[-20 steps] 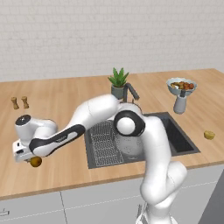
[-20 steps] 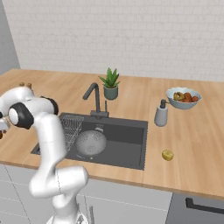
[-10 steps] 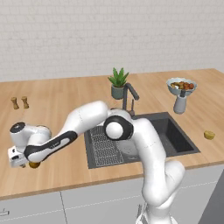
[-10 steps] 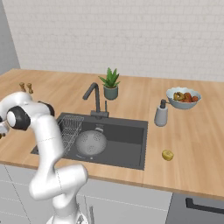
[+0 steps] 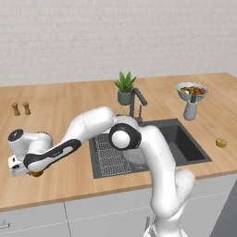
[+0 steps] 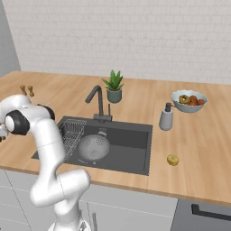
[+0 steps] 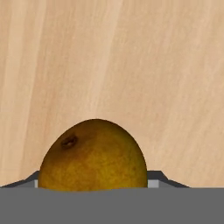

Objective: Put the colander in the sink, put the pear, kiwi in the colander, and turn on the sink faucet and pour water over the colander.

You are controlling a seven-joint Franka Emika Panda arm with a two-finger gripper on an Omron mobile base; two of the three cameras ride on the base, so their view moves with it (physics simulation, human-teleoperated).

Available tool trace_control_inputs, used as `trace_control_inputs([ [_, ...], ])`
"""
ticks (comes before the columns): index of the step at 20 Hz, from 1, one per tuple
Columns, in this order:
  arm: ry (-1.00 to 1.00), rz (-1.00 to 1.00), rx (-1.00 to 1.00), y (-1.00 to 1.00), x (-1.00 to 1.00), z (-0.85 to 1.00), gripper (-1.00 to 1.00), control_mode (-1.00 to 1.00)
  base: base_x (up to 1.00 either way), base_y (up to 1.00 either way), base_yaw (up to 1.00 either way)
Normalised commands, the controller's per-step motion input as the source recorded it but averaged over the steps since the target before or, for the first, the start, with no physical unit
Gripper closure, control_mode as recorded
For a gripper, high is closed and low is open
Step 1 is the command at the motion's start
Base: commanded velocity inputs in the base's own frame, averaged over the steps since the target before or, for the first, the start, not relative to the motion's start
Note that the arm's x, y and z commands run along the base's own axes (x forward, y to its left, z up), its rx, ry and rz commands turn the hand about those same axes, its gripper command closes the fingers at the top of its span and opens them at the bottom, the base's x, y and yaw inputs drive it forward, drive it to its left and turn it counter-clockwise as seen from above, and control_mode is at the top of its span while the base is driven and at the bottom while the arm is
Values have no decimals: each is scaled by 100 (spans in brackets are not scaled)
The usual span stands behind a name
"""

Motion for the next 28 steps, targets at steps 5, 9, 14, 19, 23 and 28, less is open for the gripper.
trace_control_inputs([
  [5,-42,-3,6,-57,-20,58,100,-100,0,0,0],
  [9,-36,-9,4,-71,-11,100,100,-100,0,0,0],
  [14,-7,-12,0,-97,-26,81,100,-100,0,0,0],
  [19,0,-7,3,-100,-24,58,100,-100,0,0,0],
  [23,-14,-31,6,-96,-9,22,100,-100,0,0,0],
  [28,-15,-29,16,-100,0,13,100,-100,0,0,0],
])
